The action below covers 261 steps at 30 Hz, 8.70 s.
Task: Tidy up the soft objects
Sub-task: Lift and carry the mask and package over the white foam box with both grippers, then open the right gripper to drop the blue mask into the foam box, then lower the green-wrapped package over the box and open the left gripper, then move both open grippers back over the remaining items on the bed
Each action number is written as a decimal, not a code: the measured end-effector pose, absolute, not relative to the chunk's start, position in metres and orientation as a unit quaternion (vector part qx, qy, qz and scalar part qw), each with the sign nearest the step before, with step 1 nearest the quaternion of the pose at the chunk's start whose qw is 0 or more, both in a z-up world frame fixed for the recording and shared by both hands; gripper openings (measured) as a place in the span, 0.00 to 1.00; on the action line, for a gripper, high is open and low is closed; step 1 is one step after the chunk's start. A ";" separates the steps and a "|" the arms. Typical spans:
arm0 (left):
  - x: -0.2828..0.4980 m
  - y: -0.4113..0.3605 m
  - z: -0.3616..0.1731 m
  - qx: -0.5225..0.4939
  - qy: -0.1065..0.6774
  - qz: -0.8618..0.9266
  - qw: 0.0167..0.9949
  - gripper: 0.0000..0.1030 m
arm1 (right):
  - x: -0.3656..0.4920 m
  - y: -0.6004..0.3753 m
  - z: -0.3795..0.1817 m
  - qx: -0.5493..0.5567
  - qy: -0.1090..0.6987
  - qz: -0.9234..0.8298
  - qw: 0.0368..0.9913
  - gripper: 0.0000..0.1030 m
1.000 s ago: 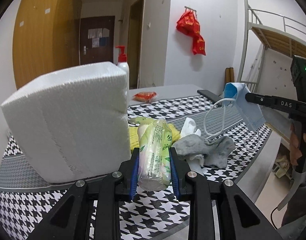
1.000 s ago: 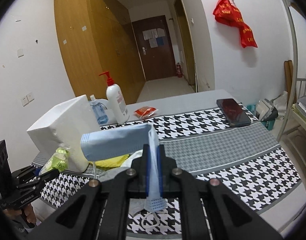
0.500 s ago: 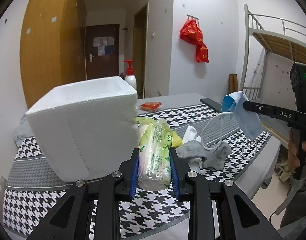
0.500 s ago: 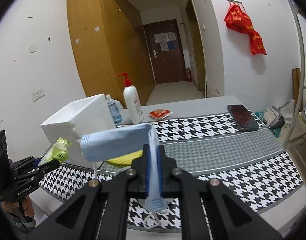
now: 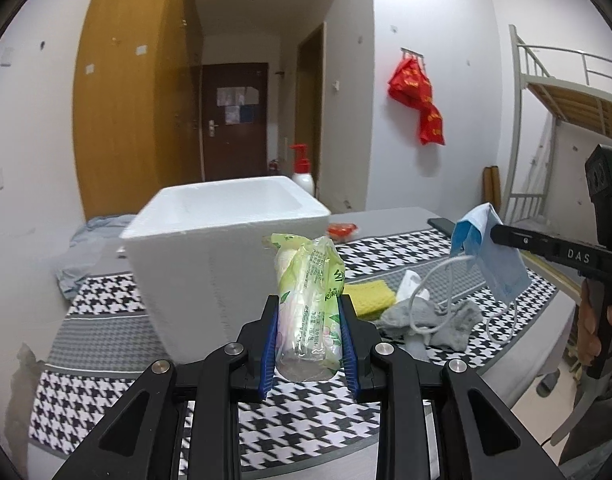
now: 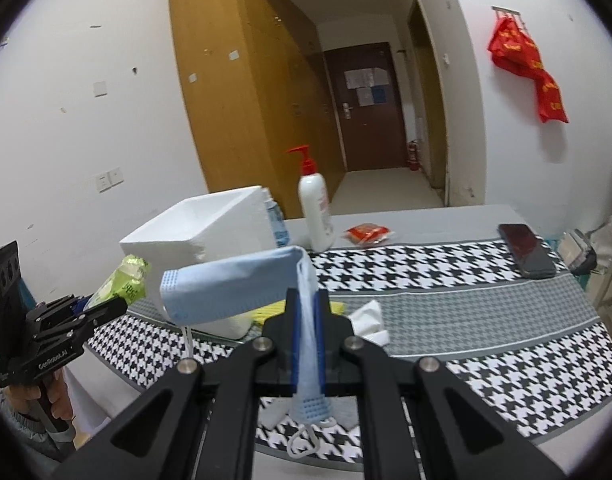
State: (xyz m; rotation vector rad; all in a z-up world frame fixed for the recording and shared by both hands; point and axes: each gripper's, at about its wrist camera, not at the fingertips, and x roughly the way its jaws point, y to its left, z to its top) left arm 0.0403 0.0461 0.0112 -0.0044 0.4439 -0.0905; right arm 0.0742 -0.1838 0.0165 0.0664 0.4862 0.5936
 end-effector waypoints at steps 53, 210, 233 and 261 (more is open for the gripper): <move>0.028 0.121 0.057 -0.014 0.174 0.023 0.984 0.28 | 0.085 -0.064 0.064 -0.047 0.208 0.396 0.893 0.09; 0.078 0.081 0.079 -0.006 0.158 0.020 0.987 0.99 | 0.087 -0.120 0.063 -0.037 0.181 0.313 0.932 1.00; 0.017 0.039 0.072 0.013 0.120 0.024 0.992 0.99 | 0.037 -0.148 0.054 -0.035 0.168 0.307 0.936 1.00; 0.003 0.028 0.004 -0.011 0.111 0.010 0.994 0.99 | 0.027 -0.180 -0.010 -0.013 0.162 0.238 0.957 1.00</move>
